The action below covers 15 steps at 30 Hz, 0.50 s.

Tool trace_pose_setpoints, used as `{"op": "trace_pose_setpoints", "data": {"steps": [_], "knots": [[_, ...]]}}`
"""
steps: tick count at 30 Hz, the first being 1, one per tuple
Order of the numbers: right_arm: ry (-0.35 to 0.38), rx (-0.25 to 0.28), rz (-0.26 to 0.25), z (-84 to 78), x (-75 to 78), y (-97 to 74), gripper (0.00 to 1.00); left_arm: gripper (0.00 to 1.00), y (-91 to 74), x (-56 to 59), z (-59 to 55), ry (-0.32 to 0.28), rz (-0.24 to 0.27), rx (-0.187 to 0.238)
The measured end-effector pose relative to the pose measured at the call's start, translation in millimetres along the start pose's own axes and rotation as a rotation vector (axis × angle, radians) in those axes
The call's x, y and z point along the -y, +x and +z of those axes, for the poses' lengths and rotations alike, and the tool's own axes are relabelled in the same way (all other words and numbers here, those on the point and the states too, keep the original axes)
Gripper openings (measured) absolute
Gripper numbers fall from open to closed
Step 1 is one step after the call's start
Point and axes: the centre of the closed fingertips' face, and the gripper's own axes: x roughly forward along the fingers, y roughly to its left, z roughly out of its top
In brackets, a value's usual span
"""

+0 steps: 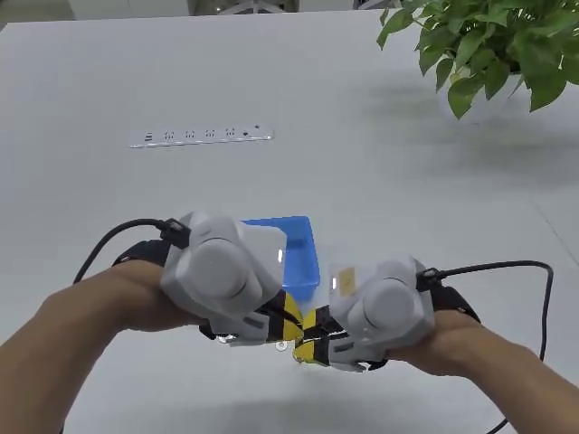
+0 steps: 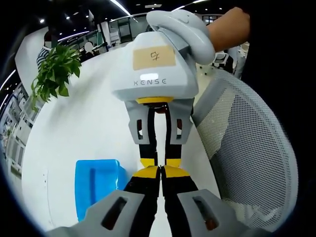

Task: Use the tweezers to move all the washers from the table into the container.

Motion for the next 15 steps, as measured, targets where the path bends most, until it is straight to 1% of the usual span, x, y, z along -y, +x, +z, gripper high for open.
{"op": "trace_pose_setpoints", "data": {"steps": [7, 15], "knots": [[0.003, -0.006, 0.002, -1.8, -1.2, 2.1, 0.1, 0.05, 0.1, 0.0, 0.0, -0.003, -0.002, 0.0], [-0.012, -0.007, -0.009, -2.4, -0.7, 2.8, 0.07, 0.05, -0.1, -0.8, -1.0, -0.006, 0.0, -0.003]]}}
